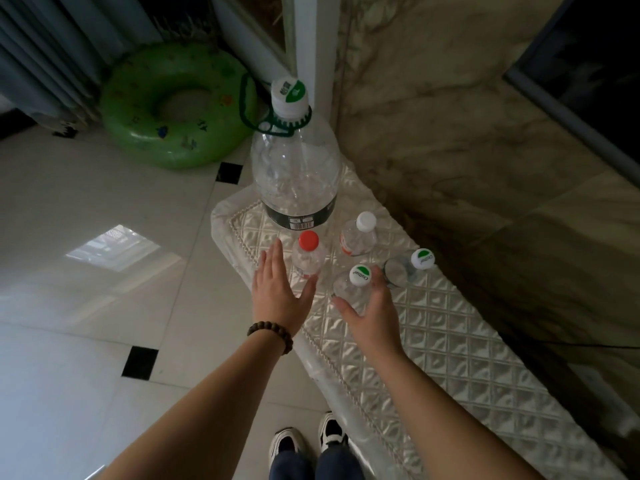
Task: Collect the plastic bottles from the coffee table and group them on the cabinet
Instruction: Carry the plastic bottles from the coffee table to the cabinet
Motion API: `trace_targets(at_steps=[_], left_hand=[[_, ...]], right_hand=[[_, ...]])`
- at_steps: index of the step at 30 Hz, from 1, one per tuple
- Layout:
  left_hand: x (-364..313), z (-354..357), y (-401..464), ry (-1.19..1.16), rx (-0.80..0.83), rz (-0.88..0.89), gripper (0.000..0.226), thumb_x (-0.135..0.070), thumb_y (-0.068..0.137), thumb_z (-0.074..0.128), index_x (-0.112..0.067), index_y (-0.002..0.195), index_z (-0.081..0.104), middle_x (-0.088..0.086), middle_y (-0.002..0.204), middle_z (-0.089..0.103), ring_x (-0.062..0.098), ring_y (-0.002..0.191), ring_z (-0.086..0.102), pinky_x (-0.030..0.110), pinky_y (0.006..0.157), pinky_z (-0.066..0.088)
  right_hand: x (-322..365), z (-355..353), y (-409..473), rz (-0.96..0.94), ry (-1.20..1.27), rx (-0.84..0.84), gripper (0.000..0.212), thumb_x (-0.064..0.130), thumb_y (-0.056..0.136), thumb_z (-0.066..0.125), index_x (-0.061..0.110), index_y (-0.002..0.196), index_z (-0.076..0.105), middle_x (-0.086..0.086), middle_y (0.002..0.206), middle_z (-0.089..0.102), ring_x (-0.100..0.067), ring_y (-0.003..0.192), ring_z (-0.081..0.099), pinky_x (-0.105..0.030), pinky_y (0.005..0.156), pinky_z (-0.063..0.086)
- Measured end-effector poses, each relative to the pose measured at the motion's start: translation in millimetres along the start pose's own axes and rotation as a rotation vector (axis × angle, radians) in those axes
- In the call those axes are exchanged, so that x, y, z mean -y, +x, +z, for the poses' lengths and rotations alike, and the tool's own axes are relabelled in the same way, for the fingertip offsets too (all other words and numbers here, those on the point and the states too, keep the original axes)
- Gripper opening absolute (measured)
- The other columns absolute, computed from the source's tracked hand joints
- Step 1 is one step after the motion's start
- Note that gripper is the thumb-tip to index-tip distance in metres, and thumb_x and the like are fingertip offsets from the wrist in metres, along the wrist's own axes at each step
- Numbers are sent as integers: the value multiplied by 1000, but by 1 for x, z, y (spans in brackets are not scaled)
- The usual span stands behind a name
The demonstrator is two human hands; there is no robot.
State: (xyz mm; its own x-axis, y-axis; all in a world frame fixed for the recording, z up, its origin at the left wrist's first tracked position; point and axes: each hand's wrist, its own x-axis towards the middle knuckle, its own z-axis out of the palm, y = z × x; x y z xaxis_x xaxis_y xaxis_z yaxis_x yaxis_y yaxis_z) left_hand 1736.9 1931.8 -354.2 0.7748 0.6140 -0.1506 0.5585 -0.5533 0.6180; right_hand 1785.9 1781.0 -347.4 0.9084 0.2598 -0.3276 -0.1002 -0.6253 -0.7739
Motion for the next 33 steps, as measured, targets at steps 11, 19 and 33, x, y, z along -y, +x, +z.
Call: trace_targets(at_steps=[11, 19, 33], left_hand=[[-54, -132, -100, 255, 20, 39, 78, -70, 85, 14, -29, 149, -1, -4, 158, -3, 14, 144, -10, 43, 118, 1], [-59, -190, -174, 243, -16, 18, 72, -64, 91, 23, -30, 150, 0, -4, 158, 0, 16, 145, -9, 45, 118, 0], [-17, -213, -320, 216, -170, -247, 68, -60, 92, 25, -29, 150, 4, -2, 158, 5, 17, 145, -6, 45, 118, -1]], right_hand=[[95, -81, -103, -214, -443, -17, 63, 49, 95, 40, 22, 149, 23, -2, 161, 7, -20, 148, 0, -41, 120, 12], [119, -86, -186, -284, -450, -52, 60, 51, 96, 36, 23, 149, 27, -3, 160, 9, -21, 148, 2, -45, 119, 14], [105, -96, -282, -474, -552, 95, 58, 47, 97, 37, 22, 148, 28, -2, 161, 6, -21, 148, -1, -44, 119, 11]])
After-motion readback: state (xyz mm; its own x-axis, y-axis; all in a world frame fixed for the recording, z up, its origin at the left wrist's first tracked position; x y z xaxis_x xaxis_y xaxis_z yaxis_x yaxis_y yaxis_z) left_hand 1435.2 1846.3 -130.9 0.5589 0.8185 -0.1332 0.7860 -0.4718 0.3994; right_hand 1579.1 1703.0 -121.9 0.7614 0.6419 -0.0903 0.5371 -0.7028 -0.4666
